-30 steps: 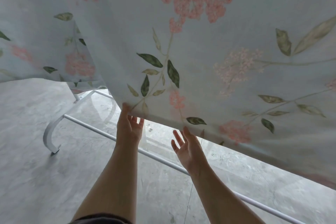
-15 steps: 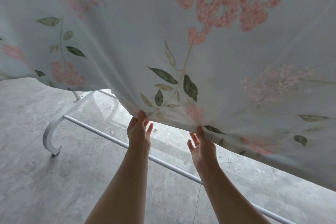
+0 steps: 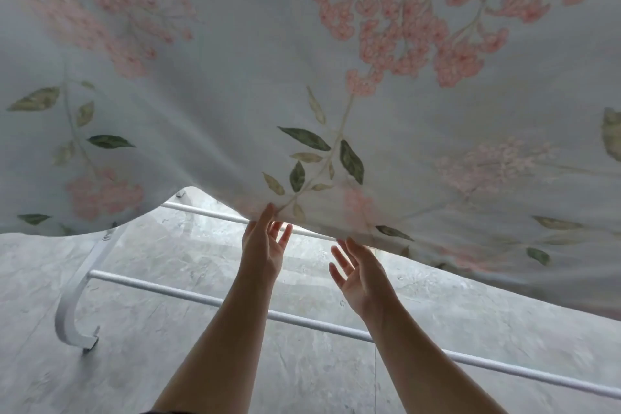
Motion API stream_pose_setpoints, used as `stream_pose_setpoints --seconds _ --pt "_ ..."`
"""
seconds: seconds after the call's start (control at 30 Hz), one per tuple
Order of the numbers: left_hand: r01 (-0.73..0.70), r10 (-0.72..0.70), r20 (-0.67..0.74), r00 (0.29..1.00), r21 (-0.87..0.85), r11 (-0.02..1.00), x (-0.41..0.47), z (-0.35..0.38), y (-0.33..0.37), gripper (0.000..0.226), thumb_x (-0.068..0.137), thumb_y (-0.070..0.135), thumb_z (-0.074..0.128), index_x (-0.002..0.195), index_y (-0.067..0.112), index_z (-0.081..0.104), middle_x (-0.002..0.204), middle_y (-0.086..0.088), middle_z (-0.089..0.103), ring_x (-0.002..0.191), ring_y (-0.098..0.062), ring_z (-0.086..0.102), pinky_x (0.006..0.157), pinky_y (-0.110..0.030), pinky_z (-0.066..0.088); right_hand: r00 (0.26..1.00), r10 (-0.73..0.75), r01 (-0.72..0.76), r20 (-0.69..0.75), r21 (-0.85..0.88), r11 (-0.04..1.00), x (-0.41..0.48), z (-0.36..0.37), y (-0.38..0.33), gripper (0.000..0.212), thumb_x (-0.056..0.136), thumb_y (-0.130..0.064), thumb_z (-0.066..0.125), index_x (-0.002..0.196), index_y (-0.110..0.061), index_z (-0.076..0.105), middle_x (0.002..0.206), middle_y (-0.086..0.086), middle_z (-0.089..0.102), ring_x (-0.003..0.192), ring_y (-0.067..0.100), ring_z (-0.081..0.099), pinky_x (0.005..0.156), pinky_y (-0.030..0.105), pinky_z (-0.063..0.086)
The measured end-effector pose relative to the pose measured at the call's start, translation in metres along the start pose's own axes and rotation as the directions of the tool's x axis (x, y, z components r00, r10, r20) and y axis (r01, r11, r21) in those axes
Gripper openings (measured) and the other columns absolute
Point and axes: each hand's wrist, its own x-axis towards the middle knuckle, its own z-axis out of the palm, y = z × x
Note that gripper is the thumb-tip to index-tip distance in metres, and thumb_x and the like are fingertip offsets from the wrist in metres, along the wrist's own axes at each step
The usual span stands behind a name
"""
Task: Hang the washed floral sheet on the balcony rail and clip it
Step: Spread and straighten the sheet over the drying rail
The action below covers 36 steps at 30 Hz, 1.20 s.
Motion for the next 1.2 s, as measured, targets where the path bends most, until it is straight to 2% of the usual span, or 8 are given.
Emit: stream_pose_setpoints --seconds 0.13,0.27,0.4,0.57,0.67,0.9,1.07,1.2 --pt "0.077 -0.079 0.02 0.997 0.094 0.993 -0.015 0.002 -0.006 0.025 0.091 0.017 0.055 0.116 0.019 0.056 0.118 -0.003 0.06 0.112 -0.022 0.055 0.087 -0.037 0.045 0.984 0.159 -0.168 -0.082 -0.11 0.98 -0.016 0.006 -0.009 0.012 0.089 -0.015 0.062 0.1 -0.014 0.057 0.114 0.007 0.062 0.109 0.027 0.056 0.079 0.037 0.048" --pt "0.17 -0.16 -0.076 0.984 0.148 0.974 -0.041 -0.007 -0.011 0.033 0.094 0.015 0.051 0.126 0.015 0.042 0.127 -0.007 0.05 0.118 -0.026 0.047 0.099 -0.044 0.038 0.982 0.137 -0.149 -0.126 -0.094 0.984 -0.04 -0.001 -0.027 0.014 0.09 -0.012 0.06 0.103 -0.012 0.058 0.112 0.01 0.066 0.101 0.025 0.061 0.076 0.037 0.048" --pt "0.19 -0.169 -0.142 0.975 0.149 0.97 -0.065 -0.012 -0.016 0.026 0.094 0.01 0.051 0.12 0.011 0.049 0.116 -0.007 0.058 0.114 -0.027 0.051 0.095 -0.042 0.04 0.985 0.112 -0.124 -0.13 -0.089 0.988 -0.065 -0.021 -0.035 0.014 0.09 -0.011 0.059 0.105 -0.012 0.059 0.108 0.009 0.068 0.1 0.025 0.062 0.077 0.037 0.048" --pt "0.148 -0.123 -0.12 0.985 0.229 0.962 -0.075 -0.009 -0.009 0.007 0.094 0.011 0.052 0.094 0.012 0.058 0.098 -0.005 0.063 0.105 -0.025 0.056 0.089 -0.039 0.042 0.994 0.05 -0.065 -0.1 -0.152 0.986 -0.086 -0.056 -0.045 0.01 0.093 -0.012 0.055 0.1 -0.012 0.061 0.1 0.007 0.07 0.094 0.023 0.064 0.077 0.035 0.047" --pt "0.109 -0.082 -0.096 0.992 0.323 0.94 -0.095 -0.005 0.014 0.005 0.092 0.012 0.056 0.09 0.011 0.06 0.094 -0.005 0.064 0.093 -0.022 0.06 0.078 -0.035 0.046 0.992 -0.007 -0.014 -0.124 -0.163 0.986 -0.096 -0.063 -0.052 0.007 0.092 -0.013 0.056 0.097 -0.013 0.061 0.097 0.005 0.07 0.09 0.02 0.064 0.073 0.033 0.047" --pt "0.006 0.093 -0.14 0.986 0.582 0.813 -0.159 -0.03 0.102 0.009 0.092 0.014 0.054 0.085 0.014 0.06 0.084 -0.002 0.066 0.079 -0.018 0.062 0.068 -0.03 0.047 0.985 0.153 -0.128 0.082 -0.252 0.959 -0.124 0.02 -0.006 0.005 0.09 -0.013 0.059 0.094 -0.013 0.061 0.096 0.004 0.07 0.091 0.019 0.063 0.073 0.032 0.046" --pt "-0.06 0.151 -0.258 0.954 0.329 0.942 -0.141 -0.077 0.128 0.007 0.093 0.017 0.054 0.097 0.012 0.058 0.095 -0.003 0.064 0.089 -0.019 0.061 0.074 -0.033 0.046 0.965 0.222 -0.177 0.141 -0.276 0.945 -0.111 0.073 0.043 0.005 0.089 -0.014 0.061 0.094 -0.013 0.061 0.101 0.005 0.07 0.095 0.021 0.063 0.074 0.034 0.047" --pt "-0.145 0.169 -0.3 0.939 0.1 0.984 -0.101 -0.114 0.148 0.033 0.093 0.024 0.055 0.123 0.01 0.05 0.121 -0.005 0.054 0.117 -0.024 0.05 0.09 -0.039 0.043 0.978 0.198 -0.185 0.071 -0.16 0.97 -0.079 0.097 0.079 0.002 0.089 -0.011 0.061 0.089 -0.01 0.06 0.109 0.008 0.066 0.098 0.024 0.061 0.072 0.036 0.048"
